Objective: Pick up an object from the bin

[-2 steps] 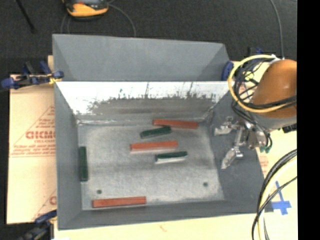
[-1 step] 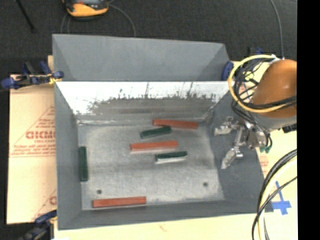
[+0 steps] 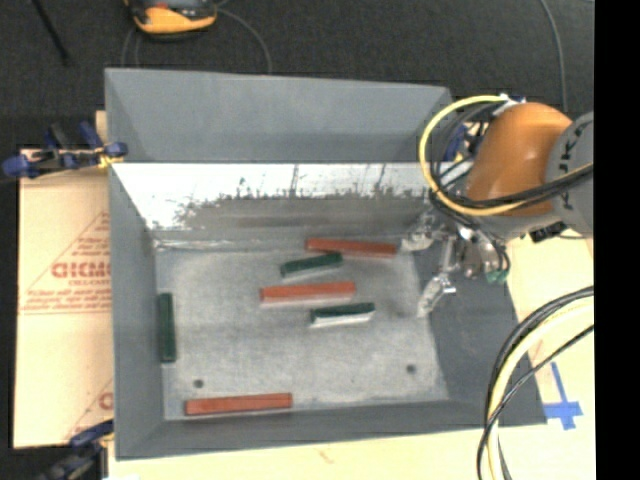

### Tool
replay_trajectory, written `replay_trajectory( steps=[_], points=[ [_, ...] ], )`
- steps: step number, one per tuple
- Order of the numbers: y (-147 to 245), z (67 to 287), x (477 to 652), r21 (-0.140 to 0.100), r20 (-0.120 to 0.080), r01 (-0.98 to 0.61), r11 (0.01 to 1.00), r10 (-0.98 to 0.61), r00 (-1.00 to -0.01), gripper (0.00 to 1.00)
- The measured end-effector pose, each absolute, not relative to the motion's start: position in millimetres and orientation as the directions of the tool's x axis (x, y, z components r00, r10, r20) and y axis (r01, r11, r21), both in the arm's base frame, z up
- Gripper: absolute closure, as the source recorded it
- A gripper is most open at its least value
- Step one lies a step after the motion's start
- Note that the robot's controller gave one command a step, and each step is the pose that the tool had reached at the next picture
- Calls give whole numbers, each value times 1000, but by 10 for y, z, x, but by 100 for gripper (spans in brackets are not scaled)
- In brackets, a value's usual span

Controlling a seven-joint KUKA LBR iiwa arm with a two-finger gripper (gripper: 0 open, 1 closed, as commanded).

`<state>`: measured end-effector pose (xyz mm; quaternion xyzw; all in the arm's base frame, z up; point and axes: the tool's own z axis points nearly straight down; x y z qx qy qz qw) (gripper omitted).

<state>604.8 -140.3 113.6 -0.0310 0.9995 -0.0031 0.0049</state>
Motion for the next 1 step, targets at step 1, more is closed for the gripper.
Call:
replay_trajectory(
  steps=[1],
  points=[
    [-1202, 939, 6389, 0, -10, -73, 997, -73, -997, 0]
  ],
)
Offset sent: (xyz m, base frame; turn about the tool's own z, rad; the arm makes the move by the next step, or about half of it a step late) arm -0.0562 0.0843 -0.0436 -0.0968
